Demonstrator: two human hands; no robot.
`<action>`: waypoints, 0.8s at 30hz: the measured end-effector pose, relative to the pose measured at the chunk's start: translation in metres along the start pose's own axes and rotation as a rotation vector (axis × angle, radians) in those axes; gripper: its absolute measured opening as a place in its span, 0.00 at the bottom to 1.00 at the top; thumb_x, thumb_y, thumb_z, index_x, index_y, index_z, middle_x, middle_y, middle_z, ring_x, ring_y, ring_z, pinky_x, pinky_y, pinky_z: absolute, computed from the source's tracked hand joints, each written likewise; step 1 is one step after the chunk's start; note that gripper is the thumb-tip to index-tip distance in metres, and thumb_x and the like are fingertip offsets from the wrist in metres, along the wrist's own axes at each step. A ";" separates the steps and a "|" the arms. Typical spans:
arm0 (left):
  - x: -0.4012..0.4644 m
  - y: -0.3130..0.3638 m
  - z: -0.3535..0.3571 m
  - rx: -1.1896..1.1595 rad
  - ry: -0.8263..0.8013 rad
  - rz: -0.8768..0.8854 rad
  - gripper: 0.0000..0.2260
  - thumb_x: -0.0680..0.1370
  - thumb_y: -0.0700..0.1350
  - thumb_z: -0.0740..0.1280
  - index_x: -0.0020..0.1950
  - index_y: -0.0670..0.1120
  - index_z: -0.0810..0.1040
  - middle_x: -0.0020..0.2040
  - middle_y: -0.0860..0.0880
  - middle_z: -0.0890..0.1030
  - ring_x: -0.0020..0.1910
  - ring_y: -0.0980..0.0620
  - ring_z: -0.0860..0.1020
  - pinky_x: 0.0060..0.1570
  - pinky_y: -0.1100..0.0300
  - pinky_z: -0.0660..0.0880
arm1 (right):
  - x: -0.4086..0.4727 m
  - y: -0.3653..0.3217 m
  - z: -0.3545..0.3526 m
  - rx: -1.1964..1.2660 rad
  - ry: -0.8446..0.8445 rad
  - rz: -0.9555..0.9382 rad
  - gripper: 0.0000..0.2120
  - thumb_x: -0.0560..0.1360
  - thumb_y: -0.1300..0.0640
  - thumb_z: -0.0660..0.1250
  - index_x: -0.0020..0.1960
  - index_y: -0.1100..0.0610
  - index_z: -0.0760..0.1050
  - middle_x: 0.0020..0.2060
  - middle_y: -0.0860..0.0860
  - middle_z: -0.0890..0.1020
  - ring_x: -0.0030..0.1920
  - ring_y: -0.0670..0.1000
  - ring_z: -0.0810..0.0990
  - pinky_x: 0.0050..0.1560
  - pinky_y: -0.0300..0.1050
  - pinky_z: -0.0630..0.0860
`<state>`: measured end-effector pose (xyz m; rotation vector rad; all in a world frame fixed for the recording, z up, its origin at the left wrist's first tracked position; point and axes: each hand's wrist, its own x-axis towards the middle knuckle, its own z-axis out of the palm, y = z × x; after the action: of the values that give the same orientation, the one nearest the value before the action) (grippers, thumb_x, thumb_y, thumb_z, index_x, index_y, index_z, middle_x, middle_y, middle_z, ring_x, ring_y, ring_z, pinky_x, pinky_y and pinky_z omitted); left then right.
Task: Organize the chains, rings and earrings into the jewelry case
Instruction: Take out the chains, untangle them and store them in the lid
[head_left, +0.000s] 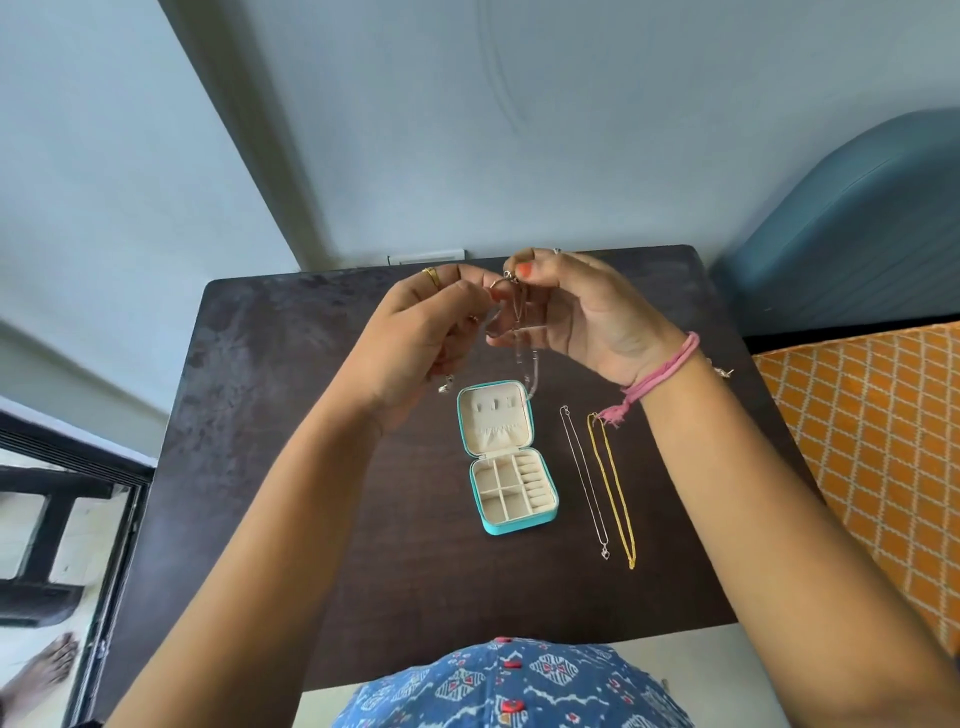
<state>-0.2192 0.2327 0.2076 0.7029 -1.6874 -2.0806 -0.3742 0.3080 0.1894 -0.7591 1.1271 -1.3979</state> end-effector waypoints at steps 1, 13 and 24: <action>0.000 0.001 0.000 0.010 -0.001 -0.005 0.10 0.77 0.36 0.59 0.42 0.46 0.77 0.25 0.56 0.72 0.23 0.58 0.57 0.27 0.61 0.51 | 0.000 0.000 0.000 -0.047 -0.015 -0.014 0.03 0.72 0.58 0.64 0.43 0.57 0.76 0.38 0.51 0.82 0.38 0.52 0.83 0.50 0.53 0.77; 0.004 -0.004 -0.014 -0.034 -0.040 -0.042 0.11 0.68 0.36 0.63 0.41 0.49 0.83 0.28 0.51 0.61 0.20 0.59 0.54 0.23 0.65 0.50 | -0.006 -0.005 -0.018 -0.190 -0.056 -0.038 0.04 0.70 0.60 0.73 0.43 0.57 0.78 0.37 0.52 0.82 0.42 0.52 0.83 0.52 0.51 0.78; -0.002 -0.013 -0.009 -0.061 -0.099 0.013 0.10 0.69 0.35 0.64 0.38 0.50 0.80 0.31 0.54 0.77 0.25 0.60 0.68 0.29 0.65 0.64 | -0.013 0.003 -0.025 0.135 -0.114 -0.100 0.12 0.62 0.51 0.78 0.40 0.56 0.80 0.32 0.49 0.80 0.35 0.48 0.80 0.53 0.56 0.78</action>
<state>-0.2122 0.2292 0.1940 0.5777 -1.6676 -2.1808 -0.3942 0.3259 0.1803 -0.7964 0.9075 -1.4786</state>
